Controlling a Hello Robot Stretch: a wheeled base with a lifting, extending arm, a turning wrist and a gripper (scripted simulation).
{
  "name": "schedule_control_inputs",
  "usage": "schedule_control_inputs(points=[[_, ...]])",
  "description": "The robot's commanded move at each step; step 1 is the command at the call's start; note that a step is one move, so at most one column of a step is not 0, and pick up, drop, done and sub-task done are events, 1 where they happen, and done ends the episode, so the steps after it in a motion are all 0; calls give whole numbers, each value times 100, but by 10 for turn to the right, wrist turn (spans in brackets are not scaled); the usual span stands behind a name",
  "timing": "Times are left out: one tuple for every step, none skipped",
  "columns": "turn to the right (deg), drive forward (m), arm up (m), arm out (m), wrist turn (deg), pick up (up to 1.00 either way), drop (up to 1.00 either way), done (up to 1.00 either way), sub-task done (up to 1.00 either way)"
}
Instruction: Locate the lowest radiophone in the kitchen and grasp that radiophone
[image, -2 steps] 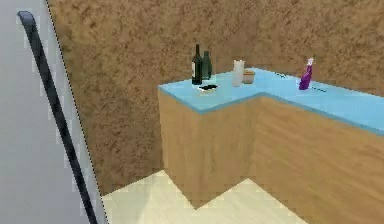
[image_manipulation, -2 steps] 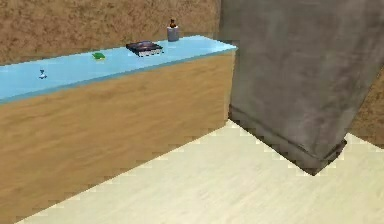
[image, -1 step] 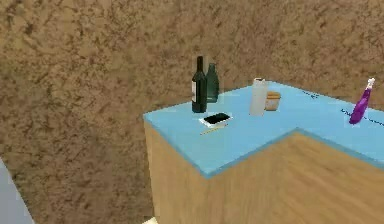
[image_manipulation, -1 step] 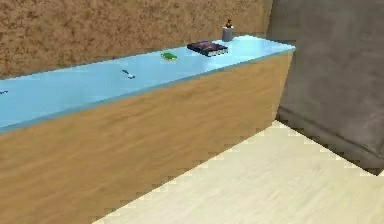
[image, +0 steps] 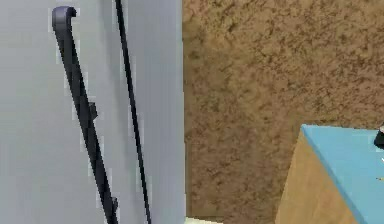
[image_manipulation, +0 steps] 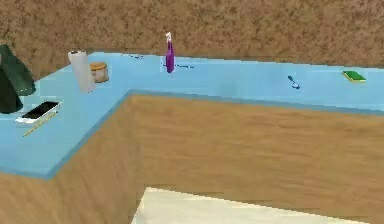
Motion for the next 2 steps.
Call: schedule_control_inputs(points=[[-450, 0, 0, 0, 0, 0, 0, 0, 0], [-330, 0, 0, 0, 0, 0, 0, 0, 0]])
